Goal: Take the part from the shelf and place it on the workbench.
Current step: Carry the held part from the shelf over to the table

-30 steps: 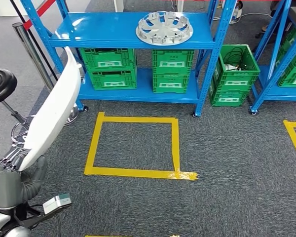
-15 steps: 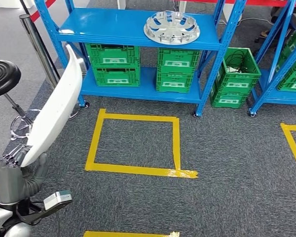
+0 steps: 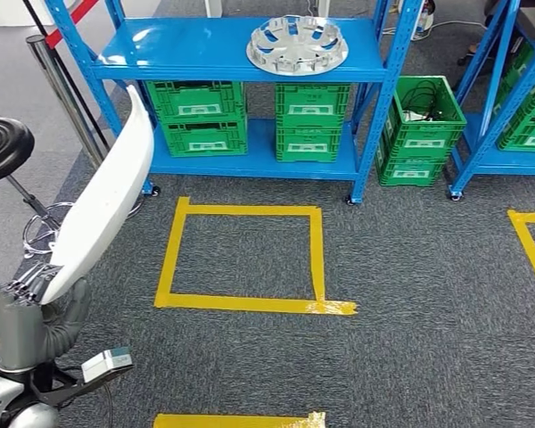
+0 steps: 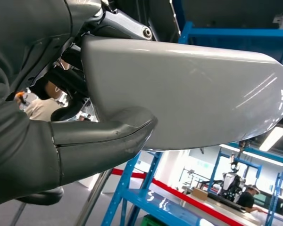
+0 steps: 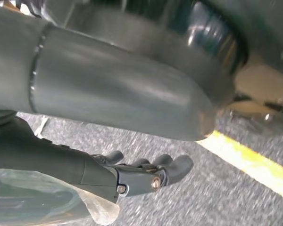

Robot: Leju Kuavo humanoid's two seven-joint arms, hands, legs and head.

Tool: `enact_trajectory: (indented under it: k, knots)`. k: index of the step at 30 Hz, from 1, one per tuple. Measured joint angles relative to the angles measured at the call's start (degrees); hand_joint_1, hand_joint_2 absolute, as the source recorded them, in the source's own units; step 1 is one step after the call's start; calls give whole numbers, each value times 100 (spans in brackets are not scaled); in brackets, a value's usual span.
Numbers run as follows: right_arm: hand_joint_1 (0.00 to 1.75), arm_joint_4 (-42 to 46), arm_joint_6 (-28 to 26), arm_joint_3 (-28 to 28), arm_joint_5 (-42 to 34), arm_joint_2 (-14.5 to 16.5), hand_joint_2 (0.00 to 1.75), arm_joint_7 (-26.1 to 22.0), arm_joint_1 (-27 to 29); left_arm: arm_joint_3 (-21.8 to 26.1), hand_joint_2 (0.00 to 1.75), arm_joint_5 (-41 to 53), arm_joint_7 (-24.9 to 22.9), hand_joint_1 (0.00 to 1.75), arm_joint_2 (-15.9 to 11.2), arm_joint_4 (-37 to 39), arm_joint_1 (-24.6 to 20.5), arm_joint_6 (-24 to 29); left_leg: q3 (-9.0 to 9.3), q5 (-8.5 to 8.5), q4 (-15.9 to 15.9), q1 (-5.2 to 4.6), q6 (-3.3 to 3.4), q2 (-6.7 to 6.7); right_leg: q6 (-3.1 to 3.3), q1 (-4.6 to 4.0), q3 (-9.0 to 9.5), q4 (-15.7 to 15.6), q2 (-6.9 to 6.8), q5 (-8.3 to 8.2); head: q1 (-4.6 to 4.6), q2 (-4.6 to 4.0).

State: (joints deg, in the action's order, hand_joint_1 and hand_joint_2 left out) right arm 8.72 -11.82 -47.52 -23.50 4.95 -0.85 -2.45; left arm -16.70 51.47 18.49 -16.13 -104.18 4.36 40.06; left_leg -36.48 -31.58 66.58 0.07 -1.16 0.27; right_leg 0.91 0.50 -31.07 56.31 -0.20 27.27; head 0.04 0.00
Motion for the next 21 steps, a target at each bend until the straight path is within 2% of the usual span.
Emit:
enact_trajectory:
  k: [1,2,3,4,6,7,8,11,12,14,16,17,18,19,21]
  knots:
    - [0,0,2,0,0,1,0,-1,0,-5,175,-3,0,175,-3,8,0,0,-152,-183,392,15,-24,0,4,-1,-21,4,-1,-10,-3,0]
    - [0,0,3,0,0,1,0,-1,5,-10,175,-4,0,175,-4,16,1,0,-249,-280,667,28,-41,0,3,-2,-41,12,-2,-19,-4,0]
    - [0,0,4,0,-1,1,0,-1,12,-14,175,-4,0,175,-4,24,2,0,-252,-267,739,39,-52,0,-2,-1,-57,21,-1,-26,-4,0]
    - [0,0,4,0,-1,1,0,-1,17,-16,175,-4,0,175,-5,29,1,0,-143,-145,576,50,-56,1,-8,0,-69,33,0,-31,-4,0]
    - [0,1,4,0,0,5,0,-1,17,-17,175,-4,1,175,-6,34,-4,0,301,216,-227,64,-45,0,-28,-2,-81,59,6,-36,-4,0]
    - [0,2,4,0,1,8,0,-1,12,-19,175,-4,1,175,-7,35,-8,0,487,330,-599,60,-27,-2,-50,-11,-96,78,11,-39,-5,0]
    - [0,2,4,0,1,10,0,-2,7,-20,175,-4,2,175,-8,36,-10,0,591,381,-832,51,-4,-4,-80,-20,-116,92,13,-47,-3,0]
    - [0,2,4,0,1,10,0,-3,3,-26,175,-4,2,175,-9,38,-6,0,577,410,-935,33,101,-10,-183,-21,-174,99,10,-80,-3,0]
    - [0,2,4,0,0,10,0,-3,4,-27,175,-4,2,175,-9,38,-8,0,568,435,-951,39,146,-6,-212,-15,-208,136,11,-43,-1,-1]
    - [0,2,4,0,-1,10,0,-3,3,-29,175,-4,2,175,-8,38,-15,1,541,487,-985,57,227,5,-260,-7,-398,517,16,225,24,-1]
    - [0,2,3,0,-1,10,0,-3,2,-32,175,-4,2,175,-5,43,-17,1,491,518,-983,46,266,14,-291,-1,-733,1289,17,631,50,0]
    - [0,2,2,0,-1,10,0,-3,2,-34,175,-4,2,175,-3,49,-15,0,470,532,-981,39,273,17,-299,1,-862,1610,17,751,54,0]
    - [0,2,1,0,-2,10,0,-3,2,-37,175,-4,2,175,-2,54,-14,0,456,545,-980,34,272,18,-301,1,-897,1751,17,768,54,0]
    - [0,2,1,0,-2,10,0,-1,3,-39,175,-4,2,175,-1,58,-14,0,449,555,-980,30,266,17,-295,1,-814,1658,17,675,55,0]
    - [0,2,1,-1,-2,10,0,1,4,-42,175,-4,2,175,2,62,-14,0,449,568,-976,28,245,11,-260,0,-380,910,16,327,58,0]
